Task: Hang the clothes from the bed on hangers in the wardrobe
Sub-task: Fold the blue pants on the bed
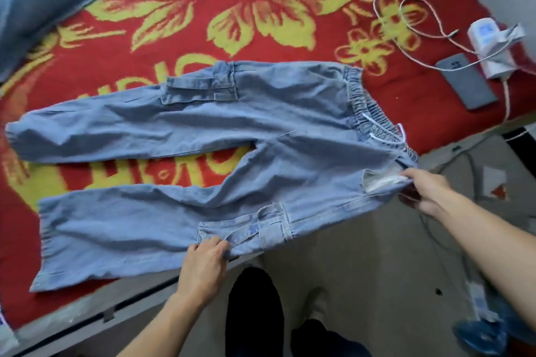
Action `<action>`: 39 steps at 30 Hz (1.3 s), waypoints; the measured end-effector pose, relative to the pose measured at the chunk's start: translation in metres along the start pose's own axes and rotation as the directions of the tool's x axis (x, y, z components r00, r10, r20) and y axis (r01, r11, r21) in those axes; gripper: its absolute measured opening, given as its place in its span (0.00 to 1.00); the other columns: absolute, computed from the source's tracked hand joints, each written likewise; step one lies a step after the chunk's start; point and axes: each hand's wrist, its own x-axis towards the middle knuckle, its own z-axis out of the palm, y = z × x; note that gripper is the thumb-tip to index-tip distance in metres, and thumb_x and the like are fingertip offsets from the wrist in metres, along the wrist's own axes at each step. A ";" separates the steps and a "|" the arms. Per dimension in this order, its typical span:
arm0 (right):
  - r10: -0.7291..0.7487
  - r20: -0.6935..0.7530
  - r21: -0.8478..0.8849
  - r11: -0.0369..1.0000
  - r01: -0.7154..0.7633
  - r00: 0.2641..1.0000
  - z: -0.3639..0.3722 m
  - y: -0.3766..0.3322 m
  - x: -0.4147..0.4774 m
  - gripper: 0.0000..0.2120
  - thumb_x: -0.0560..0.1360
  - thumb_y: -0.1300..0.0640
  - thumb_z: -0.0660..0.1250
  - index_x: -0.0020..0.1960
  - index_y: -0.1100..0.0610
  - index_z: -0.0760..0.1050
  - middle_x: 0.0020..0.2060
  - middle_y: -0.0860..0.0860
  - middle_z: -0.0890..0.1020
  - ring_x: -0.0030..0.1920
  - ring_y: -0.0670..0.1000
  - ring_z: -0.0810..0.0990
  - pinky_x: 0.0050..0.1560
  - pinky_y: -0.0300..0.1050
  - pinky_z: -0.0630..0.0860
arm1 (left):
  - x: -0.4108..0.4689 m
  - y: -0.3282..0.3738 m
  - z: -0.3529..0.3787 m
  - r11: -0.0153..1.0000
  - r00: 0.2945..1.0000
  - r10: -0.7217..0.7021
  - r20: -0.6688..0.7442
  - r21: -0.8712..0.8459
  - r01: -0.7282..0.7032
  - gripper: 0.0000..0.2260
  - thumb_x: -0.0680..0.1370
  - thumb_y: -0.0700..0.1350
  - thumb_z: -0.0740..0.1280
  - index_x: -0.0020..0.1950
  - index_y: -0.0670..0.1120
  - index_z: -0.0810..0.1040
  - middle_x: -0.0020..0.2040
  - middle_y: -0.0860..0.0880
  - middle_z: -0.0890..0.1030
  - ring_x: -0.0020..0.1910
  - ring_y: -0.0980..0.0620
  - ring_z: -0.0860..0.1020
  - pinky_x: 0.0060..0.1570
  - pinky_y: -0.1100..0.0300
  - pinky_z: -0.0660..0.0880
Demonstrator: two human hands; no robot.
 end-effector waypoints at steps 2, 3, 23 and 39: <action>0.020 0.046 0.063 0.998 -0.023 0.999 -0.006 -0.008 -0.004 0.06 0.73 0.64 0.65 0.39 0.56 0.72 0.18 0.49 0.76 0.21 0.47 0.76 0.22 0.39 0.75 | 0.004 -0.006 -0.014 0.999 1.000 -0.006 -0.004 -0.041 0.006 0.06 0.67 0.42 0.64 0.37 0.53 0.71 0.32 0.54 0.73 0.33 0.48 0.77 0.32 0.58 0.62; 0.022 0.071 0.114 0.993 -0.030 0.997 -0.001 -0.018 -0.006 0.07 0.74 0.63 0.65 0.38 0.55 0.71 0.19 0.49 0.76 0.20 0.46 0.75 0.23 0.38 0.75 | 0.009 -0.010 -0.024 0.998 1.000 -0.002 -0.013 -0.063 0.002 0.04 0.68 0.42 0.61 0.38 0.52 0.72 0.33 0.53 0.75 0.34 0.47 0.77 0.32 0.57 0.63; -0.698 0.303 -0.728 0.269 0.630 0.649 0.227 -0.164 0.063 0.27 0.74 0.40 0.64 0.68 0.53 0.70 0.64 0.55 0.73 0.63 0.54 0.71 0.65 0.51 0.66 | 0.330 -0.117 -0.119 0.978 0.939 -0.210 -0.272 -0.065 0.200 0.19 0.78 0.50 0.63 0.68 0.48 0.70 0.64 0.39 0.71 0.64 0.39 0.68 0.60 0.44 0.64; -0.659 0.564 -0.777 -0.219 0.590 0.498 0.305 -0.137 0.002 0.27 0.71 0.54 0.70 0.68 0.57 0.71 0.73 0.62 0.64 0.73 0.62 0.62 0.64 0.63 0.64 | 0.217 -0.199 -0.122 0.939 0.934 -0.341 -0.107 -0.092 0.332 0.26 0.70 0.56 0.56 0.62 0.43 0.75 0.53 0.41 0.78 0.51 0.39 0.77 0.48 0.47 0.75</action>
